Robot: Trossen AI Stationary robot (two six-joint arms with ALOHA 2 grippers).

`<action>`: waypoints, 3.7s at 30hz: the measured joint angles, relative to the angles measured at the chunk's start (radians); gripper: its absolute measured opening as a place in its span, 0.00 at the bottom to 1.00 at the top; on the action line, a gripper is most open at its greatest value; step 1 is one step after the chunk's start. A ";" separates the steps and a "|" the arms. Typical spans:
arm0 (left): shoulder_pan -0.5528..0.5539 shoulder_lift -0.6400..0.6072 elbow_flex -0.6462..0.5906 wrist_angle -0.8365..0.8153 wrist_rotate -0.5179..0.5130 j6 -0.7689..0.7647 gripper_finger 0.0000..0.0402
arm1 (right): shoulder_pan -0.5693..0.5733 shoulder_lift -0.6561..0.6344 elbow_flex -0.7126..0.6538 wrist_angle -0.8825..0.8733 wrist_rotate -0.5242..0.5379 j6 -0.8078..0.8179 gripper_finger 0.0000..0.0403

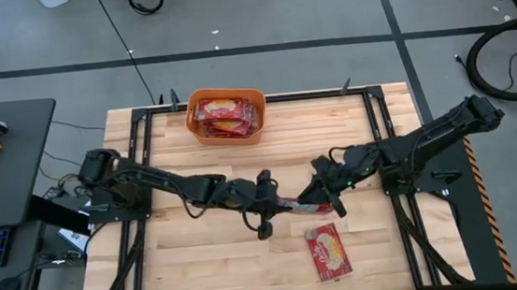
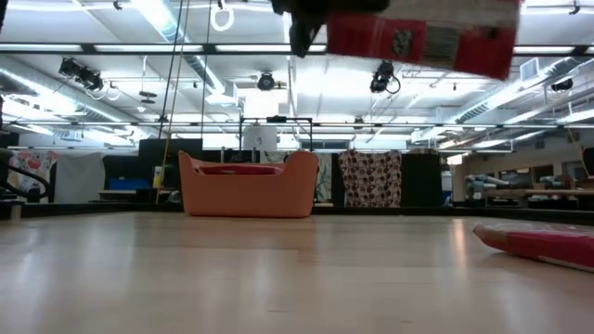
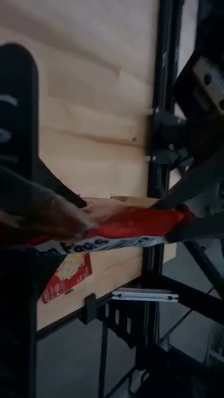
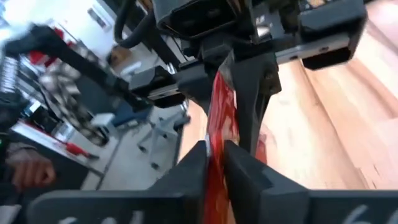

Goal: Sort popcorn bags into baskets
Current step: Put the red popcorn bag into the orange container

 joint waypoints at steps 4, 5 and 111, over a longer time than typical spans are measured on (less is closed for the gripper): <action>0.017 -0.064 0.000 -0.081 -0.001 0.066 0.10 | -0.033 -0.061 0.000 -0.004 0.021 0.007 0.26; 0.023 -0.078 0.000 -0.107 -0.001 0.081 0.10 | -0.039 -0.078 0.000 -0.005 0.048 0.006 0.29; 0.581 -0.587 -0.439 0.025 0.317 -0.569 0.51 | 0.044 0.314 -0.001 -0.395 -0.180 -0.457 0.49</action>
